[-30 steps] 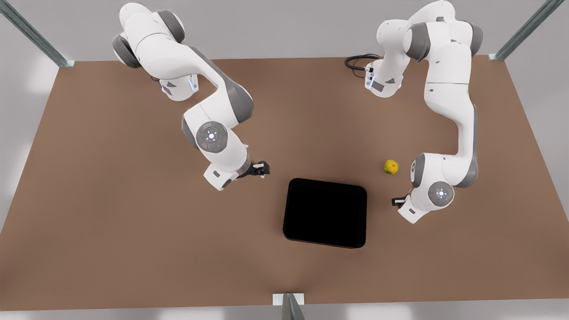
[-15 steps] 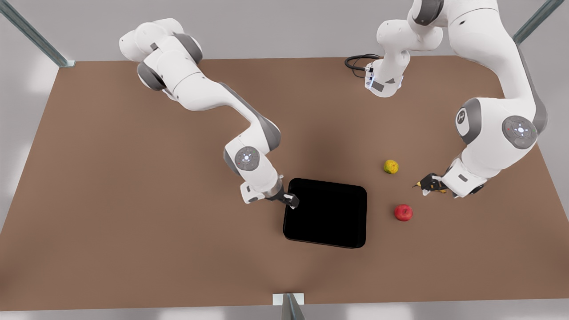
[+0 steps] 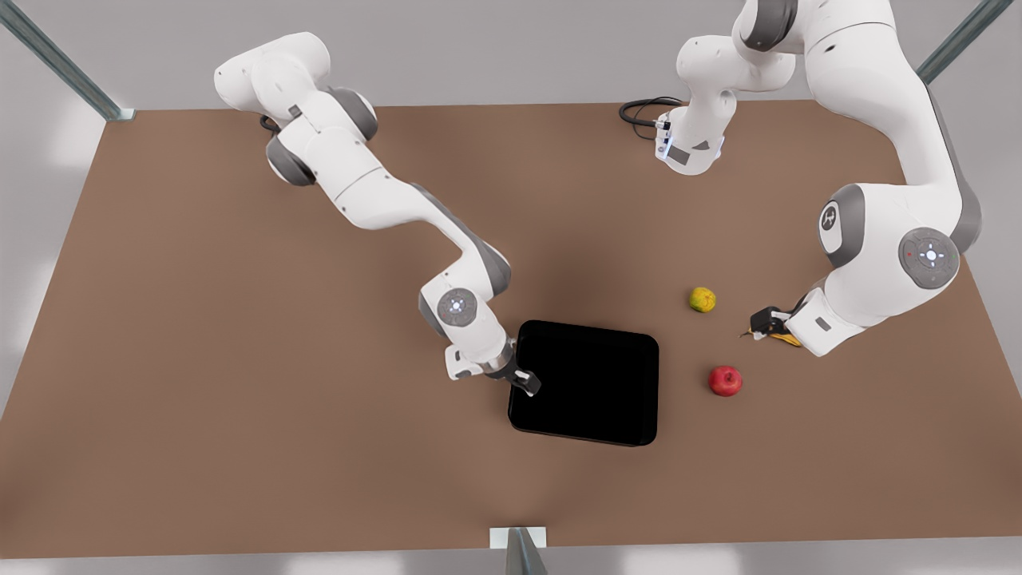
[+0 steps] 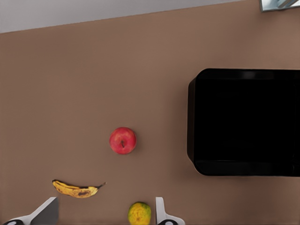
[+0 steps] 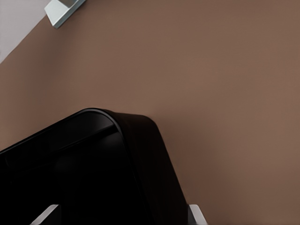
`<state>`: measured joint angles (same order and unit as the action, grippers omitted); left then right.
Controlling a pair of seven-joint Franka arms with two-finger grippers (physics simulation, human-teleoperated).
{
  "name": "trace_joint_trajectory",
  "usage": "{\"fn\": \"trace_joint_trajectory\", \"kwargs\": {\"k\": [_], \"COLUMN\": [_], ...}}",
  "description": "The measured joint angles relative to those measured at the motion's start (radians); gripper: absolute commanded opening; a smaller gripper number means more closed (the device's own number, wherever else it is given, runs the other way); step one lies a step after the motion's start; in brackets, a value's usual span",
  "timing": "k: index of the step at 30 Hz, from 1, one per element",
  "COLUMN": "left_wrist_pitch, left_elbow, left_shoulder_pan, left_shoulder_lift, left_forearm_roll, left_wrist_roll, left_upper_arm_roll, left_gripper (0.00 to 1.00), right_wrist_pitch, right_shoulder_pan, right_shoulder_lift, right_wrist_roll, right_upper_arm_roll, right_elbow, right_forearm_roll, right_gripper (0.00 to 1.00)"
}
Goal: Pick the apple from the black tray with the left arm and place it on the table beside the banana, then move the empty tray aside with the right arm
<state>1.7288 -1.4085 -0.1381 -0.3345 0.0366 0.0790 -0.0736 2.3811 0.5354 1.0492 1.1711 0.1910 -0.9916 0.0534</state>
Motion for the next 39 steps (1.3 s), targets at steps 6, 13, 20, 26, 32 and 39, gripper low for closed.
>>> {"fn": "trace_joint_trajectory", "kwargs": {"k": [6,13,20,26,32,39], "left_wrist_pitch": [-0.006,-0.008,-0.008,-0.008,-0.007,-0.004], "left_elbow": [0.0,0.0,0.001,0.001,0.0,0.003], "left_shoulder_pan": [0.0,-0.001,0.001,0.002,0.001,0.002], "left_shoulder_lift": [0.0,0.0,-0.001,-0.001,-0.001,-0.01], "left_forearm_roll": [-0.001,-0.002,-0.002,-0.002,-0.002,-0.011], "left_wrist_roll": [0.008,0.014,0.017,0.019,0.021,0.019], "left_upper_arm_roll": [0.0,0.0,-0.001,-0.001,-0.001,-0.001], "left_gripper": [1.0,1.0,1.0,1.0,1.0,1.0], "right_wrist_pitch": [0.015,0.021,0.018,0.0,-0.167,-0.59], "right_shoulder_pan": [0.001,0.001,-0.007,-0.024,-0.042,-0.133], "right_shoulder_lift": [0.032,0.055,0.054,0.038,-0.102,-0.291], "right_wrist_roll": [-0.026,-0.061,-0.092,-0.113,-0.15,-0.279], "right_upper_arm_roll": [0.003,0.005,0.045,0.083,0.102,0.097], "right_elbow": [0.0,0.0,-0.001,-0.003,-0.009,-0.011], "right_forearm_roll": [0.002,0.002,-0.007,-0.009,-0.012,-0.011], "right_gripper": [0.93,0.68,0.36,0.21,0.17,0.17]}}
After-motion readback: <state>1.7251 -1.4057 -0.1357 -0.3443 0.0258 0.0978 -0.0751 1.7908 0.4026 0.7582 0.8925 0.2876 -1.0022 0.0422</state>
